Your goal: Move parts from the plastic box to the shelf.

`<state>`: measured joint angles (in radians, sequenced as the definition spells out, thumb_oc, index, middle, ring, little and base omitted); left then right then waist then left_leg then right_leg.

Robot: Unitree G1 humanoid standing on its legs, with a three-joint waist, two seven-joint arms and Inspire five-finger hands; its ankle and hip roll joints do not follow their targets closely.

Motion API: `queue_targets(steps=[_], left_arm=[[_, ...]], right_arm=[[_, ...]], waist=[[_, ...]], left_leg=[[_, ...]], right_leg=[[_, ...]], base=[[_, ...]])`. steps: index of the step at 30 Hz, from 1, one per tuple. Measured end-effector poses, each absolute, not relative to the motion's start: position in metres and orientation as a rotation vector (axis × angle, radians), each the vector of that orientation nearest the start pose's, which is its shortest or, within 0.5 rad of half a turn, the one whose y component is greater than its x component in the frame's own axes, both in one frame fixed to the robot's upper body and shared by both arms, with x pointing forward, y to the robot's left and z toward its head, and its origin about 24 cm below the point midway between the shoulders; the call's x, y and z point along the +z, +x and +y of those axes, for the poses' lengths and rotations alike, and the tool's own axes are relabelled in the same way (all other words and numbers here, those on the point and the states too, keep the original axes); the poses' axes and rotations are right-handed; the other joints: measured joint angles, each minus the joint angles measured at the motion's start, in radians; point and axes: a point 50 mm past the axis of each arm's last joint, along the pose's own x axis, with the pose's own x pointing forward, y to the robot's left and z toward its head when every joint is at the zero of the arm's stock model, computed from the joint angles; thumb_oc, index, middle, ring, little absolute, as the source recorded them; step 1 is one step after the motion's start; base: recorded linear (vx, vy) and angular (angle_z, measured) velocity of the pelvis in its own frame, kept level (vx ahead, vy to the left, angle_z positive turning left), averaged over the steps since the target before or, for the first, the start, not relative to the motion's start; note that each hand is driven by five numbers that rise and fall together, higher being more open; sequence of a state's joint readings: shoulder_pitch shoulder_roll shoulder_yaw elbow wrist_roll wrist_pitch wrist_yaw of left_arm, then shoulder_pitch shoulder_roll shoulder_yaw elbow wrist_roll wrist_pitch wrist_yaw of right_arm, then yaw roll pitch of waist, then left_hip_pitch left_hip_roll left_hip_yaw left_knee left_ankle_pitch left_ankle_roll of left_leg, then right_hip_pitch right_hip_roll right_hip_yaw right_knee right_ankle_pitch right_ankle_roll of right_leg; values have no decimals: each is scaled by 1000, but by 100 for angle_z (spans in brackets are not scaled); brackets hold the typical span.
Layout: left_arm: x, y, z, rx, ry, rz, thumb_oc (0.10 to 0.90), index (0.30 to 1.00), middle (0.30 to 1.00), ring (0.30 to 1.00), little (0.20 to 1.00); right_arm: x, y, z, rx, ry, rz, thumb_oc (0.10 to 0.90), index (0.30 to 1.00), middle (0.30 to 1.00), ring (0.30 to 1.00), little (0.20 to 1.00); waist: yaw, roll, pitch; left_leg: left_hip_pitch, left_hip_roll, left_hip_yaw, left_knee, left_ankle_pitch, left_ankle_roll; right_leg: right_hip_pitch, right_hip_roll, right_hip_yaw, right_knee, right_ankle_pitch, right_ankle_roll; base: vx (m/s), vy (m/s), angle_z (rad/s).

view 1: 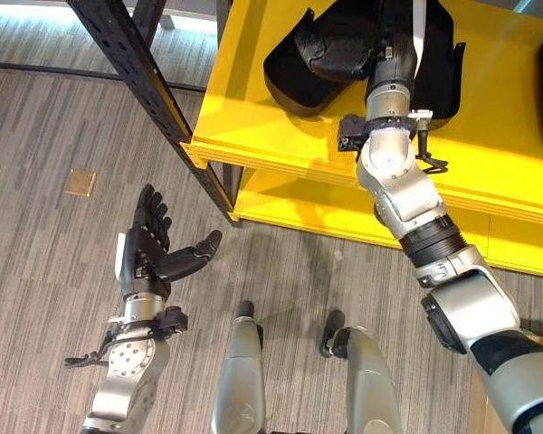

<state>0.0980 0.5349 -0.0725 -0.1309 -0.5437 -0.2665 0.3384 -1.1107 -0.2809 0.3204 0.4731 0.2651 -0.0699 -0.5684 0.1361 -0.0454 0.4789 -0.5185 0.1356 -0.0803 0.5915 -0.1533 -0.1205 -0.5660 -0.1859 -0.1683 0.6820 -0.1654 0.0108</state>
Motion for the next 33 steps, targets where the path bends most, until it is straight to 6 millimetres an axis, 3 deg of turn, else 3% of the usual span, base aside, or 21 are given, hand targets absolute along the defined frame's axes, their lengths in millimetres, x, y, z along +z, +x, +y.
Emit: queue_targets(steps=[7,33], left_arm=[[90,230,239,243,-73,-230,900,1000,1000,1000,1000],[86,227,240,267,-65,-215,900,1000,1000,1000,1000]], right_arm=[[264,374,-99,-156,-36,-601,900,1000,1000,1000,1000],[240,368,-84,-101,114,-527,900,1000,1000,1000,1000]], waist=[[-13,-1,0],[-23,-1,0]], left_leg=[[0,0,5,1,-1,3],[2,0,16,2,-3,5]], right_leg=[[-1,1,5,-4,4,3],[-3,2,15,-8,9,6]], base=[[0,0,0],[1,0,0]])
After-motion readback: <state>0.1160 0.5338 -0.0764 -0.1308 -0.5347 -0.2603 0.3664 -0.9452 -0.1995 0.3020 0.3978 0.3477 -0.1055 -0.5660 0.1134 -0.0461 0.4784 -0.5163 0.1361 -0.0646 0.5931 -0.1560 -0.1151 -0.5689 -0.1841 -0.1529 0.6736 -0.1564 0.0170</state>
